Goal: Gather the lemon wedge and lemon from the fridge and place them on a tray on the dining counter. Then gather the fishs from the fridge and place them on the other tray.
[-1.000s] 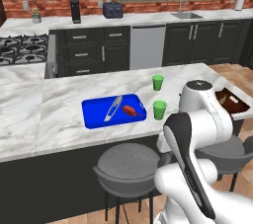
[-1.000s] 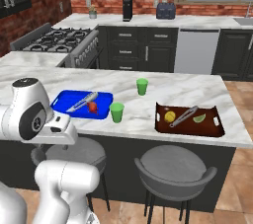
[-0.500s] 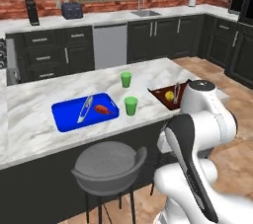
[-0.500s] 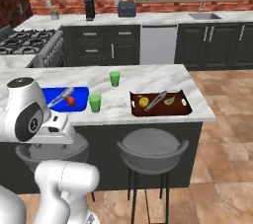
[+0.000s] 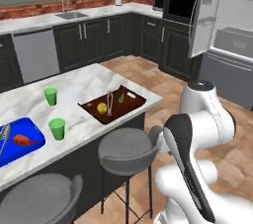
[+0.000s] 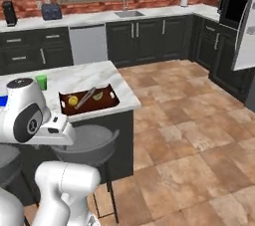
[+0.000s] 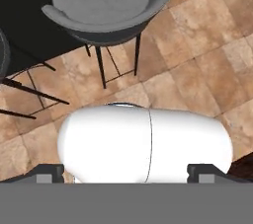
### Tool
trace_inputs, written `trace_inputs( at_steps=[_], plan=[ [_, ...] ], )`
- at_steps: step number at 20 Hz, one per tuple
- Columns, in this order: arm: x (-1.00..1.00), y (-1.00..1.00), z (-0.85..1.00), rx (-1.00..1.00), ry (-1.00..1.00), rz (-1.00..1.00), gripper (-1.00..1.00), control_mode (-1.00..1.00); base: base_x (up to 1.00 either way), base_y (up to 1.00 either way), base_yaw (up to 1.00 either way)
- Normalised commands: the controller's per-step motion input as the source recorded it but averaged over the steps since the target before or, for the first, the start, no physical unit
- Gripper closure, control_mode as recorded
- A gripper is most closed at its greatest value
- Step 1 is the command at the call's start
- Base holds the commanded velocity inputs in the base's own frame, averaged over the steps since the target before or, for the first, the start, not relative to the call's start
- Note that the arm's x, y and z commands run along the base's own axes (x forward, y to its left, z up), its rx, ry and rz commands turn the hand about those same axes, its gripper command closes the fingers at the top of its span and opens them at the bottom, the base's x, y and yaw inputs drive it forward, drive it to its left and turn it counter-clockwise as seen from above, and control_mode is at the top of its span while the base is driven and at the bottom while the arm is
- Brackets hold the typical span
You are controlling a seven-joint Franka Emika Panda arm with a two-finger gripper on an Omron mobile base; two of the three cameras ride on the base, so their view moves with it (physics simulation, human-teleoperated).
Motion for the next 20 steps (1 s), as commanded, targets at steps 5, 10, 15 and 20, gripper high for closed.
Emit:
trace_inputs(
  at_steps=[5,10,15,20],
  plan=[
    [0.00,0.00,0.00,0.00,0.00,0.00,-1.00,1.00,0.15,-0.97,-0.41],
    [0.00,0.00,0.00,0.00,0.00,0.00,-1.00,1.00,0.48,-0.68,-0.45],
    [0.00,0.00,0.00,0.00,0.00,0.00,-1.00,1.00,0.62,-0.23,-0.52],
    [0.00,0.00,0.00,0.00,0.00,0.00,-1.00,1.00,0.91,-0.05,-0.41]
  ],
)
